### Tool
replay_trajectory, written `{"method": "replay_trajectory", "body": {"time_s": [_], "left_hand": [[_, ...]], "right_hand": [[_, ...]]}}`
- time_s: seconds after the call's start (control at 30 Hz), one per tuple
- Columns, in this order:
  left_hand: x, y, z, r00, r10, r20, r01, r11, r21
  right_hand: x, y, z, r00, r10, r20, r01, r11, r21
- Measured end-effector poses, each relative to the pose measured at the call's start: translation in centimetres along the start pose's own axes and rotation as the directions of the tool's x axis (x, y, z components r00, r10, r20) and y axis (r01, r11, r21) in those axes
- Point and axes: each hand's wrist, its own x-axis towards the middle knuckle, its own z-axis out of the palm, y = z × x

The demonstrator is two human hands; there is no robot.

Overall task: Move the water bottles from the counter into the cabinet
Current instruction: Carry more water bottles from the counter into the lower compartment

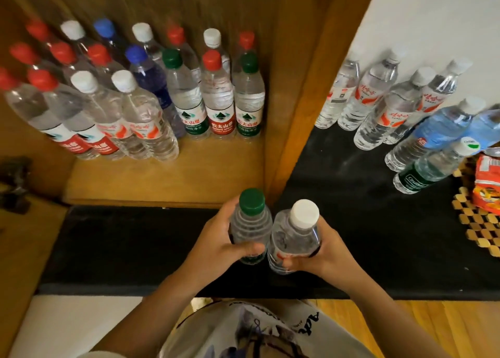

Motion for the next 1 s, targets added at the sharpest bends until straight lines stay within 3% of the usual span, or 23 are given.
{"method": "replay_trajectory", "body": {"time_s": [0.43, 0.63, 1.0], "left_hand": [[4.4, 1.8, -9.8, 0.958, 0.185, -0.217, -0.191, 0.982, -0.006], [6.9, 0.3, -11.8, 0.937, 0.196, -0.289, -0.194, 0.98, 0.034], [7.2, -1.3, -13.2, 0.95, 0.187, -0.25, -0.17, 0.981, 0.088]], "right_hand": [[9.7, -6.5, 6.4, 0.994, -0.093, -0.062, 0.101, 0.985, 0.141], [12.9, -7.5, 8.1, 0.993, -0.075, -0.094, 0.092, 0.975, 0.201], [13.4, -6.3, 9.7, 0.988, -0.086, -0.128, 0.115, 0.964, 0.239]]}}
